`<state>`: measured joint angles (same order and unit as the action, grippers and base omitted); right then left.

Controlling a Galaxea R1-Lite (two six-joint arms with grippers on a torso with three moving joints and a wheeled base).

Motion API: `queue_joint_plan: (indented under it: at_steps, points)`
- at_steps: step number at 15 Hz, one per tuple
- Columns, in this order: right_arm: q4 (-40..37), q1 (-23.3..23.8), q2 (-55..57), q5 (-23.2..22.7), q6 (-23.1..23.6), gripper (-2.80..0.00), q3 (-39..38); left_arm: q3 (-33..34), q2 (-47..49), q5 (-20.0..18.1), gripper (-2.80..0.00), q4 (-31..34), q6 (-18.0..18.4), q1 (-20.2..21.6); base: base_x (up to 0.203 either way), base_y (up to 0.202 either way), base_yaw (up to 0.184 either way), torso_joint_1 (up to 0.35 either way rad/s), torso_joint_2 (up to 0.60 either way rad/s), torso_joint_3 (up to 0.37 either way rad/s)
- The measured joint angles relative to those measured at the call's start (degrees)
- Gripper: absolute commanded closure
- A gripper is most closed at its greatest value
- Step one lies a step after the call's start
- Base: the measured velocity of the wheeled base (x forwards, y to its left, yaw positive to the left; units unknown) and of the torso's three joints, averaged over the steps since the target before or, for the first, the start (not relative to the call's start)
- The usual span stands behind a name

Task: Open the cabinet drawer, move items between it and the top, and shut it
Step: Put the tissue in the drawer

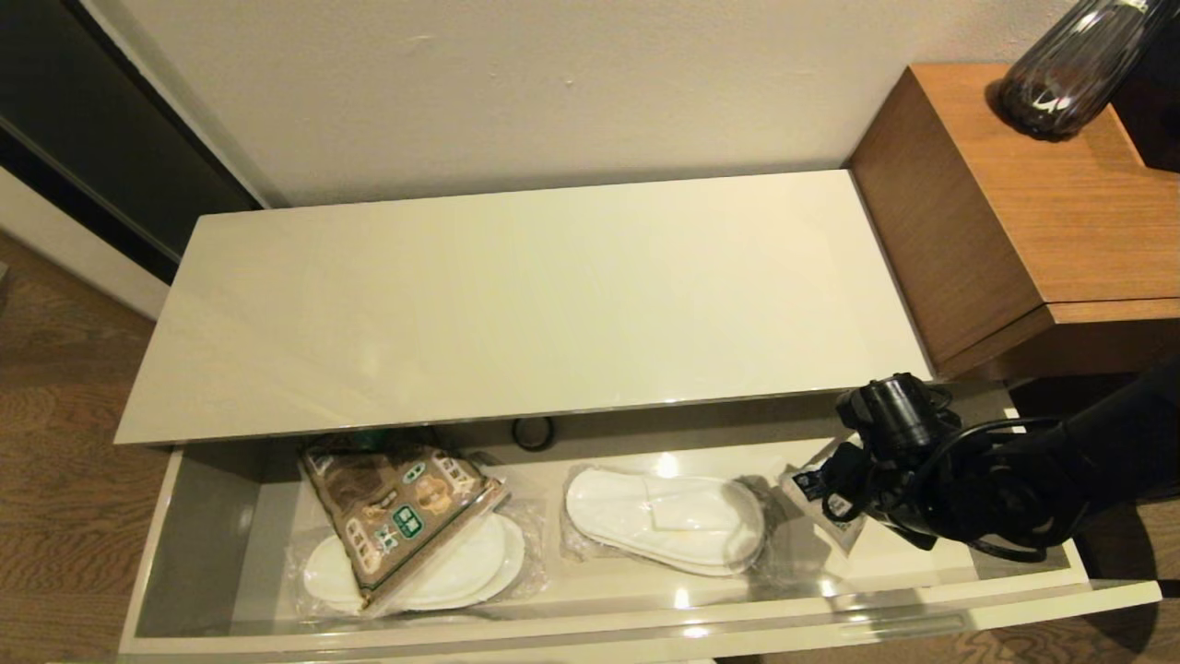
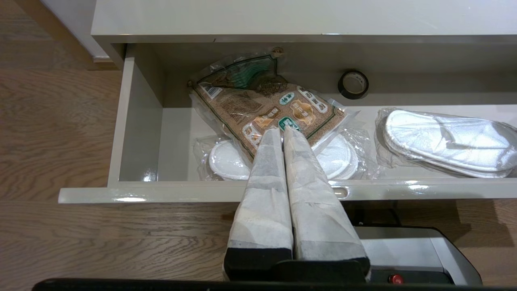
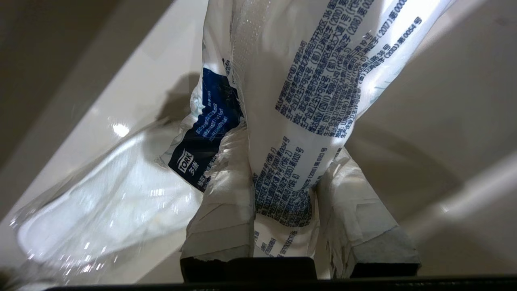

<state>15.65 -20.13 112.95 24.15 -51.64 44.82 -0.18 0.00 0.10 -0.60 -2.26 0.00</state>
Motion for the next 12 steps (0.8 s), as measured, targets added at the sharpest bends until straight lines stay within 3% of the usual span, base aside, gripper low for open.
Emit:
queue_joint_plan:
  at_steps: [5,12]
  points:
    - [12.12,0.43,9.07,0.32,6.96,0.00,0.36,0.00,0.00,-0.04,0.00,0.01,0.00,0.00,0.000,0.000,0.000,0.000,0.00,0.000]
    - [14.63,0.64,17.04,0.32,7.24,0.00,1.70,0.00,0.00,-0.02,0.00,0.01,0.02,0.00,0.000,0.000,0.000,0.000,0.00,0.000]
